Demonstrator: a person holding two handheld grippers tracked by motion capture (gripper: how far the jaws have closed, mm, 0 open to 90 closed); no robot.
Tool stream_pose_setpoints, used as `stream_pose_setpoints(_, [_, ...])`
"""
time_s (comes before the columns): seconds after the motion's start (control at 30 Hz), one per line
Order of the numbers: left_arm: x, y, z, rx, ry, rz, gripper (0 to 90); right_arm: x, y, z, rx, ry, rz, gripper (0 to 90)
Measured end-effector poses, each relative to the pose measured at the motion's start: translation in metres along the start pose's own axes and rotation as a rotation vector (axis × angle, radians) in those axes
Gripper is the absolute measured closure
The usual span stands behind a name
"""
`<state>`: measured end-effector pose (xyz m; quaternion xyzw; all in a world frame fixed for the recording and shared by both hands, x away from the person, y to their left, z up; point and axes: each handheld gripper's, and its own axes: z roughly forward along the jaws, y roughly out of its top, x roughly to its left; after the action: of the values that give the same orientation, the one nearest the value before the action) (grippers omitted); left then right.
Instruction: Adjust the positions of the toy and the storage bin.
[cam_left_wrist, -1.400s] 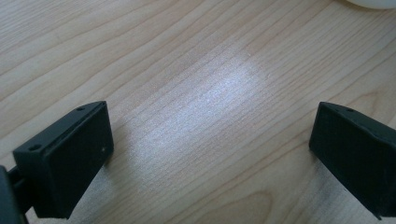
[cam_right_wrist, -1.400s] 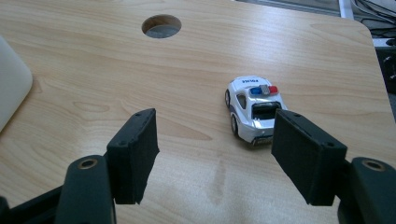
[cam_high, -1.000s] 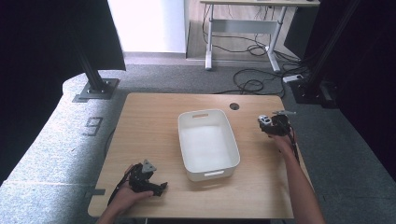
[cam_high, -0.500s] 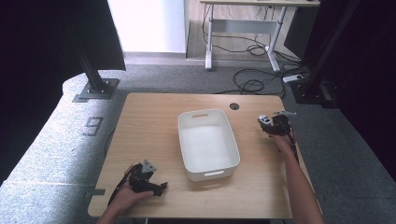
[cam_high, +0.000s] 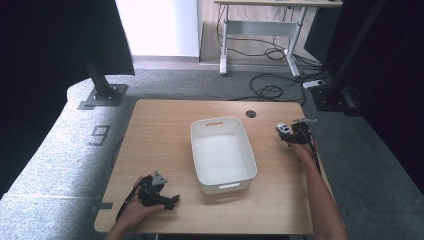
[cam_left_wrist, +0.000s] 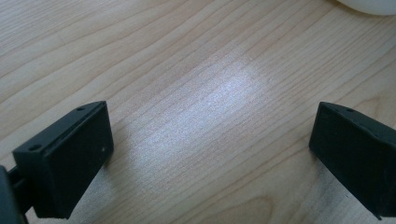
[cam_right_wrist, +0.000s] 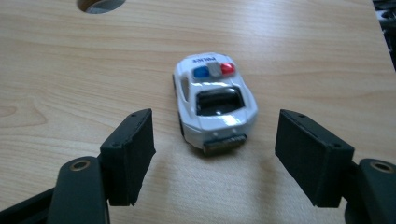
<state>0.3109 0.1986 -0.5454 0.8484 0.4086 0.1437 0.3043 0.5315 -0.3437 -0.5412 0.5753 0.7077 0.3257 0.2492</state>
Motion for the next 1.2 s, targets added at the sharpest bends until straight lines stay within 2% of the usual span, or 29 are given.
stream_pose_setpoints(0.13, [0.000, 0.000, 0.000, 0.000, 0.003, -0.003, 0.0, 0.005, 0.006, -0.001, -0.034, 0.008, -0.012, 29.7])
stream_pose_setpoints(0.2, [0.000, 0.000, 0.000, -0.002, 0.004, -0.004, 0.0, 0.006, 0.008, 0.002, 0.000, -0.004, -0.004, 28.7])
stream_pose_setpoints(0.37, [-0.001, 0.000, 0.000, -0.003, 0.008, -0.009, 0.0, 0.006, 0.010, 0.009, 0.006, -0.010, 0.000, 29.6])
stream_pose_setpoints(0.47, [-0.001, -0.001, 0.000, -0.004, 0.009, -0.011, 0.0, 0.005, 0.010, 0.015, -0.011, -0.015, 0.010, 31.5])
stream_pose_setpoints(0.6, [-0.001, -0.001, 0.000, -0.006, 0.011, -0.013, 0.0, 0.003, 0.005, 0.021, 0.007, -0.024, 0.018, 33.1])
stream_pose_setpoints(0.7, [-0.002, -0.001, 0.000, -0.006, 0.014, -0.015, 0.0, 0.002, 0.005, 0.021, 0.001, -0.029, 0.025, 37.3])
stream_pose_setpoints(0.93, [-0.002, -0.001, 0.000, -0.006, 0.014, -0.016, 0.0, 0.006, 0.006, 0.021, -0.005, -0.046, 0.005, 48.1])
stream_pose_setpoints(1.2, [-0.002, -0.001, 0.000, -0.009, 0.013, -0.014, 0.0, 0.009, 0.006, 0.020, 0.004, -0.058, 0.022, 48.6])
